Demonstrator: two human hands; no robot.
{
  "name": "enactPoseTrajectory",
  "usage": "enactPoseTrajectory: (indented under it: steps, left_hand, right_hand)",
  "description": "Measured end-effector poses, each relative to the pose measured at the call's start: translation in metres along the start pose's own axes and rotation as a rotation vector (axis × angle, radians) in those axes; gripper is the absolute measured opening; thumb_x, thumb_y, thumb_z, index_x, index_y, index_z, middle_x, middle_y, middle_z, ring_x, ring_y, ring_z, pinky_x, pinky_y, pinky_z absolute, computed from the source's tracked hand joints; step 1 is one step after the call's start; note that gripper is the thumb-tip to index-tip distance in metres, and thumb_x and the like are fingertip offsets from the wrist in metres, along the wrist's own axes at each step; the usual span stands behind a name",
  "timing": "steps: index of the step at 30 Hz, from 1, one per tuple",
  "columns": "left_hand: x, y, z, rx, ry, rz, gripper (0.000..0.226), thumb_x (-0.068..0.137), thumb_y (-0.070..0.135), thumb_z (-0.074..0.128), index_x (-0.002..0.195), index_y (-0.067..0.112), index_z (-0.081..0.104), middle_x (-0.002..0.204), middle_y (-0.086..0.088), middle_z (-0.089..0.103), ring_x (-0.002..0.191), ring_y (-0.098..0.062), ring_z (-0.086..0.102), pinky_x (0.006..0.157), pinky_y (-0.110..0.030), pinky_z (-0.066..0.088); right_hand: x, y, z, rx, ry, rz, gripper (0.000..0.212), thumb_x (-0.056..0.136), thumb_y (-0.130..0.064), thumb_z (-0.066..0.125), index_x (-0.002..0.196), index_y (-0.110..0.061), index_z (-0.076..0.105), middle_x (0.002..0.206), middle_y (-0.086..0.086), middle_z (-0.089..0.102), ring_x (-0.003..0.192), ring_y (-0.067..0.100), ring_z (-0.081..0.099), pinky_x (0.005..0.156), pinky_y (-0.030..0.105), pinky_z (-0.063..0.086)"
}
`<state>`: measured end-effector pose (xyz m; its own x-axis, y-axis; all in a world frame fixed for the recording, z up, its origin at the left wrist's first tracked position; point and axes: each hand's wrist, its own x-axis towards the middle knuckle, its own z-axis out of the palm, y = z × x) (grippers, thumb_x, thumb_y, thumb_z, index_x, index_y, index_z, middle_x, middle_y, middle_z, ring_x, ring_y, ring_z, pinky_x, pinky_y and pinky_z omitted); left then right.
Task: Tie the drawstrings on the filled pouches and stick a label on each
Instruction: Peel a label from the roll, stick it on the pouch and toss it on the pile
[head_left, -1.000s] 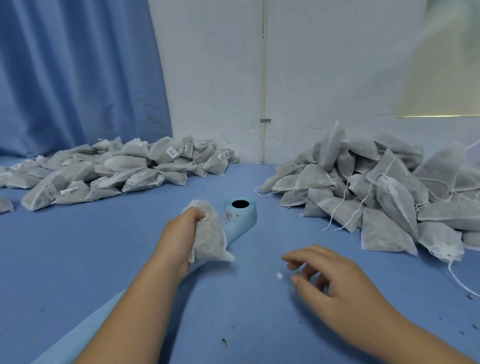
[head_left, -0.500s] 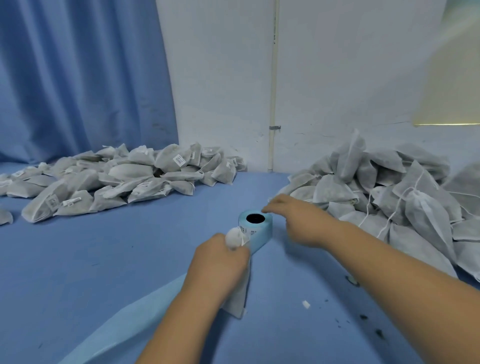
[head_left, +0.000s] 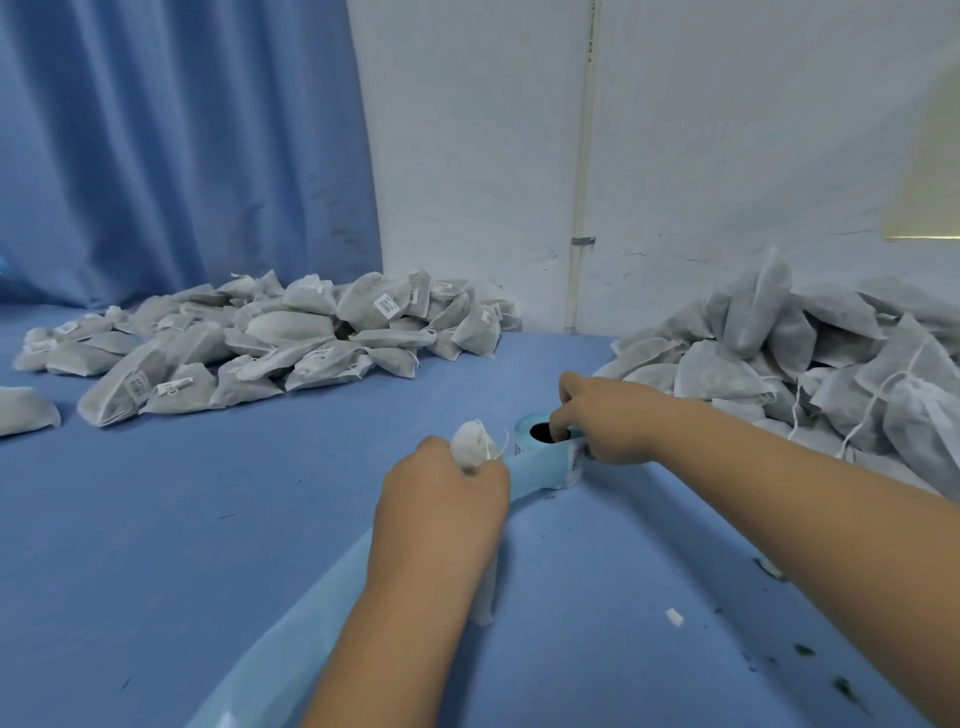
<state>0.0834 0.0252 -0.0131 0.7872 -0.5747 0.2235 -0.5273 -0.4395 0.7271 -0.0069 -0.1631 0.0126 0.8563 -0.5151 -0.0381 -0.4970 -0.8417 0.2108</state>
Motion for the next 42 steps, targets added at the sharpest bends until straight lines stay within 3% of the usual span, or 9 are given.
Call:
enactPoseTrajectory:
  steps: [7, 12, 14, 17, 21, 23, 26, 37, 42]
  left_hand:
    - [-0.001, -0.007, -0.008, 0.083, 0.021, -0.027, 0.031, 0.096, 0.041, 0.042, 0.081, 0.014, 0.049, 0.082, 0.0, 0.055, 0.069, -0.014, 0.049, 0.052, -0.03, 0.029]
    - [0.001, -0.01, -0.008, 0.075, -0.09, -0.057, 0.026, 0.092, 0.038, 0.046, 0.085, 0.015, 0.053, 0.084, 0.0, 0.057, 0.074, -0.017, 0.054, 0.053, -0.03, 0.031]
    - [0.001, -0.012, -0.008, 0.084, -0.137, -0.085, 0.023, 0.091, 0.037, 0.046, 0.089, 0.016, 0.054, 0.086, 0.002, 0.056, 0.08, -0.021, 0.055, 0.056, -0.03, 0.033]
    - [0.001, -0.014, -0.01, 0.101, -0.18, -0.107, 0.02, 0.091, 0.036, 0.047, 0.085, 0.018, 0.052, 0.084, 0.005, 0.053, 0.074, -0.013, 0.051, 0.053, -0.027, 0.031]
    - [-0.001, -0.012, -0.012, 0.109, -0.242, -0.101, 0.018, 0.091, 0.032, 0.048, 0.08, 0.018, 0.052, 0.079, 0.005, 0.053, 0.067, -0.008, 0.048, 0.051, -0.025, 0.03]
    - [-0.003, -0.01, -0.013, 0.101, -0.256, -0.095, 0.019, 0.09, 0.028, 0.049, 0.074, 0.018, 0.051, 0.075, 0.004, 0.053, 0.065, -0.009, 0.048, 0.05, -0.026, 0.03]
    - [-0.005, -0.007, -0.015, 0.107, -0.283, -0.102, 0.018, 0.089, 0.026, 0.05, 0.072, 0.018, 0.05, 0.075, 0.003, 0.053, 0.065, -0.01, 0.048, 0.051, -0.026, 0.031]
    - [-0.008, -0.006, -0.017, 0.068, -0.318, -0.096, 0.02, 0.088, 0.024, 0.051, 0.07, 0.018, 0.049, 0.074, 0.003, 0.053, 0.065, -0.011, 0.049, 0.052, -0.024, 0.033]
    - [-0.007, -0.009, -0.015, 0.072, -0.301, -0.075, 0.022, 0.088, 0.024, 0.05, 0.068, 0.017, 0.046, 0.071, 0.003, 0.051, 0.062, -0.011, 0.047, 0.053, -0.024, 0.034]
  right_hand:
    - [-0.003, -0.001, -0.006, -0.106, -0.001, -0.059, 0.038, 0.089, -0.011, 0.054, 0.121, -0.031, 0.056, 0.111, 0.002, 0.034, 0.089, 0.021, 0.042, 0.063, 0.032, 0.033]
    - [-0.012, 0.002, -0.002, -0.146, 0.04, -0.06, 0.036, 0.088, -0.012, 0.056, 0.12, -0.029, 0.055, 0.115, 0.002, 0.035, 0.094, 0.023, 0.047, 0.059, 0.03, 0.035]
    - [-0.019, 0.001, 0.008, -0.087, 0.076, -0.037, 0.033, 0.088, -0.011, 0.057, 0.118, -0.026, 0.054, 0.117, 0.001, 0.036, 0.092, 0.023, 0.049, 0.064, 0.033, 0.04]
    - [-0.031, -0.001, 0.022, 0.106, 0.249, 0.098, 0.03, 0.088, -0.016, 0.057, 0.115, -0.026, 0.05, 0.115, -0.003, 0.04, 0.095, 0.023, 0.053, 0.067, 0.034, 0.04]
    - [-0.045, -0.017, 0.044, 0.569, 0.441, 0.309, 0.01, 0.083, -0.026, 0.061, 0.086, -0.02, 0.054, 0.088, -0.01, 0.055, 0.082, 0.016, 0.053, 0.07, 0.033, 0.045]
    - [-0.048, -0.028, 0.053, 0.703, 0.412, 0.383, 0.02, 0.081, -0.034, 0.064, 0.078, -0.016, 0.056, 0.075, -0.009, 0.058, 0.071, 0.014, 0.054, 0.067, 0.033, 0.046]
    - [-0.048, -0.037, 0.058, 0.739, 0.423, 0.431, 0.035, 0.078, -0.043, 0.067, 0.074, -0.009, 0.055, 0.067, -0.006, 0.055, 0.064, 0.014, 0.05, 0.064, 0.034, 0.046]
    - [-0.044, -0.045, 0.056, 0.794, 0.476, 0.541, 0.026, 0.075, -0.032, 0.064, 0.061, -0.018, 0.048, 0.062, -0.001, 0.049, 0.06, 0.016, 0.042, 0.057, 0.03, 0.037]
    - [-0.041, -0.052, 0.058, 0.802, 0.459, 0.568, 0.021, 0.076, -0.031, 0.063, 0.063, -0.018, 0.052, 0.064, -0.007, 0.055, 0.064, 0.014, 0.05, 0.058, 0.029, 0.041]
